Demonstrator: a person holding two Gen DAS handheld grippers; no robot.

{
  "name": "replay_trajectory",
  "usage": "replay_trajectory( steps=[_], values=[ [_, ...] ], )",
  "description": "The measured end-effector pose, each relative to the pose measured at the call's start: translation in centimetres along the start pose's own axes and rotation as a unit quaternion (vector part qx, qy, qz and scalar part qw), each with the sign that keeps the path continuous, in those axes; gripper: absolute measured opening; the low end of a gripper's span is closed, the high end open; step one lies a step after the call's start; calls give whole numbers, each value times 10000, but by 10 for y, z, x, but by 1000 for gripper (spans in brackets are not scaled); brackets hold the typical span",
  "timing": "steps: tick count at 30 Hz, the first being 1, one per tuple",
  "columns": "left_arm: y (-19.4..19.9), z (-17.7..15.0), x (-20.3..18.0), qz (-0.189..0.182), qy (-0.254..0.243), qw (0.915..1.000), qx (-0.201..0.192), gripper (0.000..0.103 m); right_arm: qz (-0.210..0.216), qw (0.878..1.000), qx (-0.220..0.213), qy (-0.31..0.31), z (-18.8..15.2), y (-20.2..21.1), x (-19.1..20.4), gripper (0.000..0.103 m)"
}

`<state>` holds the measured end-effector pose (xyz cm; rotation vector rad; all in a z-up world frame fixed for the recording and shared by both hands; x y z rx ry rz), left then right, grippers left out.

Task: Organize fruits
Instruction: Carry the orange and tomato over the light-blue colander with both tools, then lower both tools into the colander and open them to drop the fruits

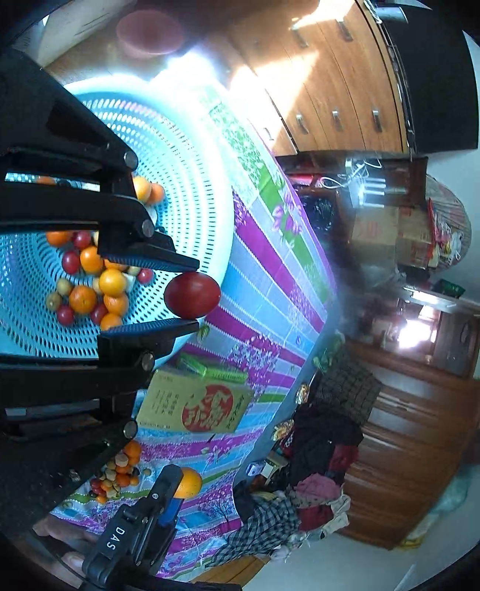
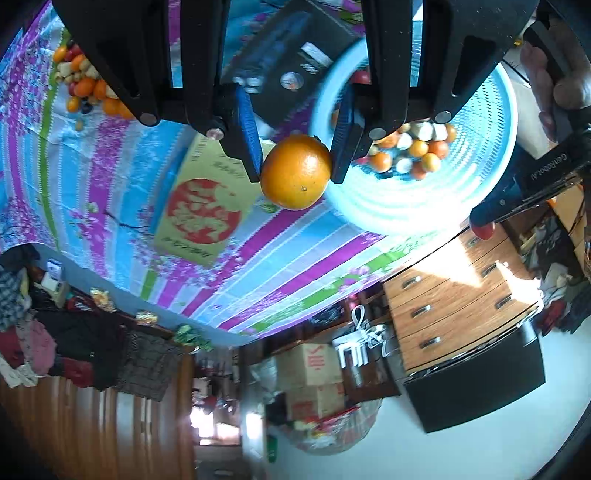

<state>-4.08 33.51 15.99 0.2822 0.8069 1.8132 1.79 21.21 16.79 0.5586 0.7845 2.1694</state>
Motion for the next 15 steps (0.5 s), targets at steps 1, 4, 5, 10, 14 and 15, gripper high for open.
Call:
replay_trajectory(
  steps=[1,4,5,10,14,15],
  values=[
    [-2,-3,4,15,24,10000,54,26,34,10000,44,13,0,-3,4,40],
    [-10,-11,16,51,92,9997,223,26,165,9995,251,83,-4,-20,20,40],
    [-12,-13,19,63,104,9995,279,26,184,9993,305,112,-6,-25,23,40],
    [-23,-26,33,86,169,9984,538,26,314,9977,587,129,-14,-43,36,40],
    [-29,-35,46,134,216,9973,696,26,390,9962,766,151,-19,-52,42,40],
    [-30,-38,48,141,230,9968,751,26,410,9957,814,160,-21,-54,43,40]
  ],
)
Point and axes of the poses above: each gripper's, at about its wrist camera, not at the fingertips, and y roughly against the way its jaws point, x to its left, z to its top, the point moved 10 cm from there along -y, roughly the way its jaws point, and after that the axes turned 5 degrees about z, right-handed, at the moved point
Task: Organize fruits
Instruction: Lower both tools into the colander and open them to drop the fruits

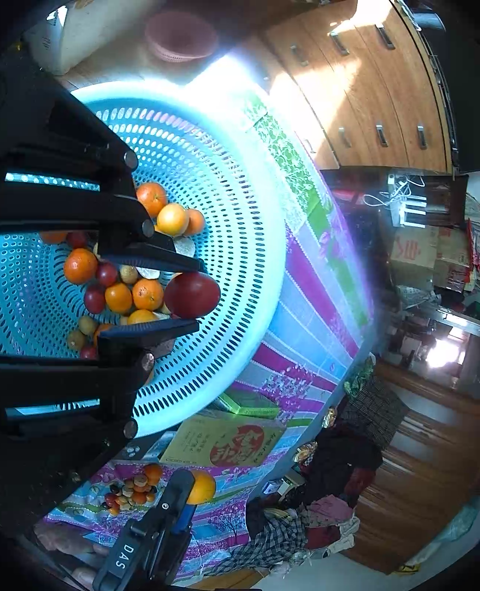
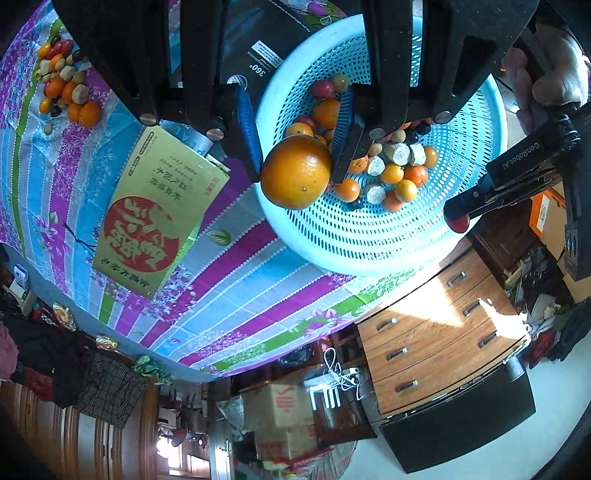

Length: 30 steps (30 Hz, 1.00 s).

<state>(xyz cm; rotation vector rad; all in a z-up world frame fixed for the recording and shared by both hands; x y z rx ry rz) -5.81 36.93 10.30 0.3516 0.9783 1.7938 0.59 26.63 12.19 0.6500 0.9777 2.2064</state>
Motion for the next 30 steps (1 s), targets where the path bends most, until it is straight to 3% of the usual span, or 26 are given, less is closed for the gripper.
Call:
replay_trajectory(
  steps=[10,30],
  values=[
    [-11,-18,6,102,-115,9990,413,26,200,9991,374,-77,-14,-22,6,40],
    [-4,-18,14,51,-182,9982,574,26,245,9982,552,-37,-19,-33,13,40]
  ],
)
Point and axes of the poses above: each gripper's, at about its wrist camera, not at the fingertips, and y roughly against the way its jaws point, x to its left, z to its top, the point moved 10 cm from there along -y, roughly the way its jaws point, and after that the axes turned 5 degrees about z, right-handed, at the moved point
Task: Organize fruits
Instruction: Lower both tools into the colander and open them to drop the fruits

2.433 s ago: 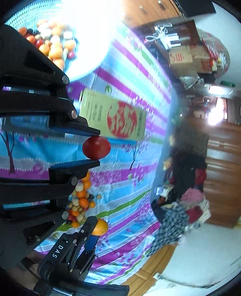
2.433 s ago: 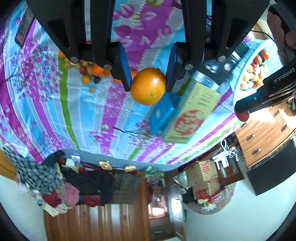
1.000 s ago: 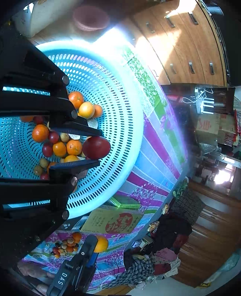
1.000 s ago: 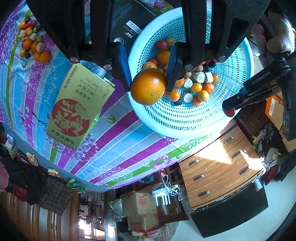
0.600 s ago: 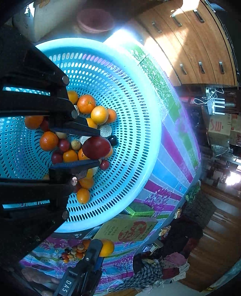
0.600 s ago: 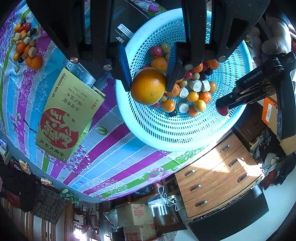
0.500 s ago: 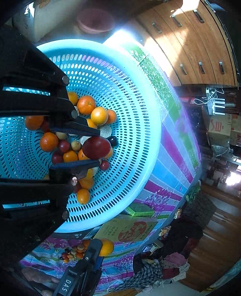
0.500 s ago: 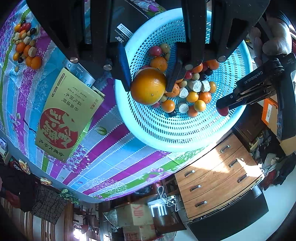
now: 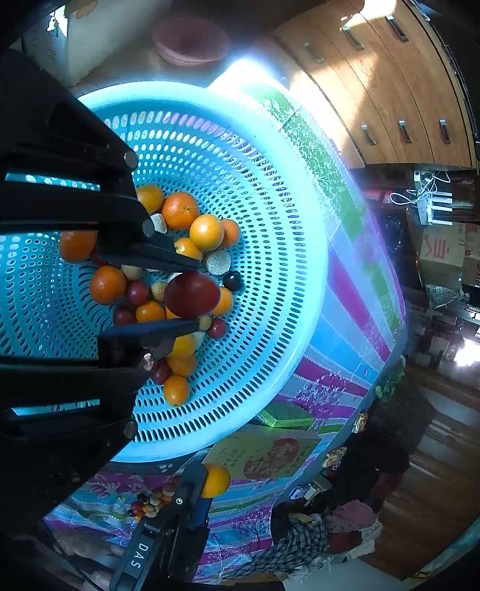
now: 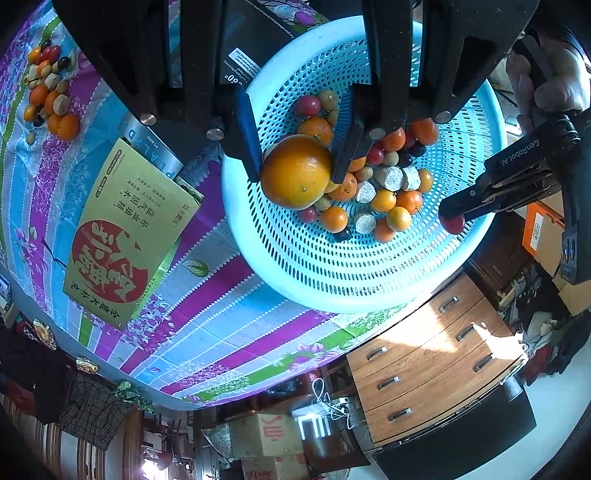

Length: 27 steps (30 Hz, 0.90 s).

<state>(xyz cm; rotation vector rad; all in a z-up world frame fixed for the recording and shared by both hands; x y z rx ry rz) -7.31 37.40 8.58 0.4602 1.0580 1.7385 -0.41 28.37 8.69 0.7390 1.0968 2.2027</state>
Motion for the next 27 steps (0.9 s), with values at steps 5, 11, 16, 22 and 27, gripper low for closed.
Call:
replay_trajectory(
  steps=[5,11,16,22,27],
  values=[
    [0,0,6,5,60,10000,29,26,-11,10000,28,-4,-1,-2,0,40],
    [-4,0,6,-27,69,9999,74,26,-13,10000,61,-23,-2,-6,-1,40],
    [-8,-2,6,-40,84,9999,115,26,-13,10000,95,-27,-3,-9,0,40],
    [-7,-1,9,-33,110,9999,107,26,-3,9999,103,-25,-3,-11,0,40],
    [-9,-2,12,-12,145,9998,115,26,3,9999,119,-11,-3,-12,2,41]
  ],
)
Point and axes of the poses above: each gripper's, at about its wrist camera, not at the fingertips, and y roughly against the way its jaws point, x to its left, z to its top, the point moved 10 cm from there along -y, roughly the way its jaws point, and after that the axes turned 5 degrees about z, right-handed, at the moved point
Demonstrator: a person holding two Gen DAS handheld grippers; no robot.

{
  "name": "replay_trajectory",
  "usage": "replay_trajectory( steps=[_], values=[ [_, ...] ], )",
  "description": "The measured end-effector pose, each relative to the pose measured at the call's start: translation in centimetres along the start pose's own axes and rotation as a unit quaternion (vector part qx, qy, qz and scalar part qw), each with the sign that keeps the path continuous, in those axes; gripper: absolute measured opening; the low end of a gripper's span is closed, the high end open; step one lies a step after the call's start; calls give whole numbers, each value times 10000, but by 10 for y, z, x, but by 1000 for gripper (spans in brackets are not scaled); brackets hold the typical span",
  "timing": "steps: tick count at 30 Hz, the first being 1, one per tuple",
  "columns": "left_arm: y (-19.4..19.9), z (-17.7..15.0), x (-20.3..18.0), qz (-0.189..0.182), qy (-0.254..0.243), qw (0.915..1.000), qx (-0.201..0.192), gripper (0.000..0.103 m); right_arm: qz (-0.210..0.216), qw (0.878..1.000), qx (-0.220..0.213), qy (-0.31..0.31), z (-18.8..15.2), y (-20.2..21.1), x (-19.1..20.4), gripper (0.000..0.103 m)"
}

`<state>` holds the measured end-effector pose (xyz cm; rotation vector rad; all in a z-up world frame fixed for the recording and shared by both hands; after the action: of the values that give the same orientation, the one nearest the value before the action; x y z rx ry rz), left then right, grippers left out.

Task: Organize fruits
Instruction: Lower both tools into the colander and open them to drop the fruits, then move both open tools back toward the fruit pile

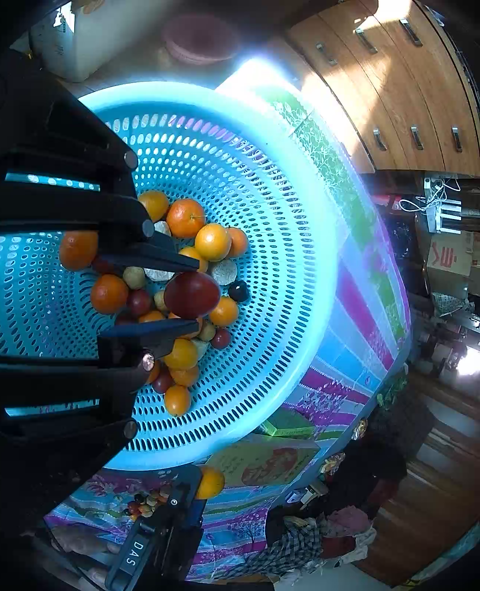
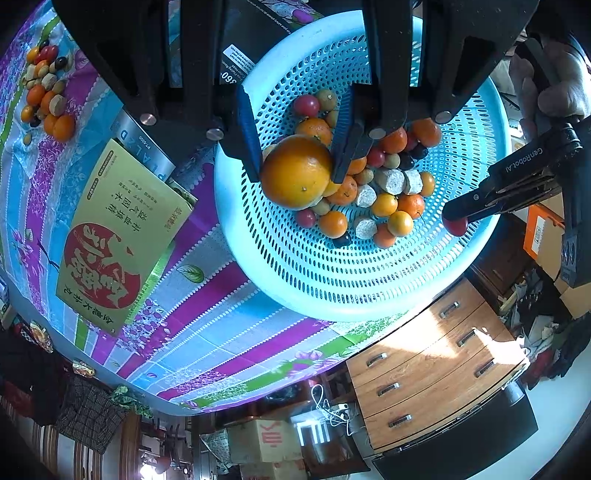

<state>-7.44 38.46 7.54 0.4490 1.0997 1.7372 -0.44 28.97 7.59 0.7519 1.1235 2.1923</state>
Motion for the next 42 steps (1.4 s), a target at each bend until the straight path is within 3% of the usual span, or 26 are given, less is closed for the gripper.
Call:
replay_trajectory(
  steps=[5,7,8,9,22,28,36,42],
  values=[
    [-5,-2,1,110,-26,9999,68,27,-27,10000,27,22,-1,-3,0,41],
    [-8,-3,3,184,-41,9998,93,47,-18,10000,50,40,-1,-4,1,46],
    [-7,-3,4,242,-46,9997,59,69,-12,10000,39,56,0,-4,2,52],
    [-6,-1,6,311,-50,9995,-19,78,-40,10000,-6,71,1,-3,2,58],
    [9,8,24,327,274,9988,-233,78,-20,9993,-354,122,10,19,9,63],
    [25,13,17,207,304,9984,-424,79,-159,9960,-862,200,3,57,5,65],
    [44,18,-17,-91,291,9970,-711,80,-829,9886,-1248,118,-50,103,-40,65],
    [53,22,-63,-437,9,9950,-898,82,-1334,9815,-1312,-419,-112,133,-102,65]
  ],
)
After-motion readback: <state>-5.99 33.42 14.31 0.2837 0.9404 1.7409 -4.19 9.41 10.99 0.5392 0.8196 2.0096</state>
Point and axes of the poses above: each gripper's, at about its wrist camera, not at the fingertips, and y roughly against the way its jaws point, x to its left, z to its top, the point moved 10 cm from there along -y, roughly the way its jaws point, and after that the axes turned 5 degrees about z, right-handed, at the moved point
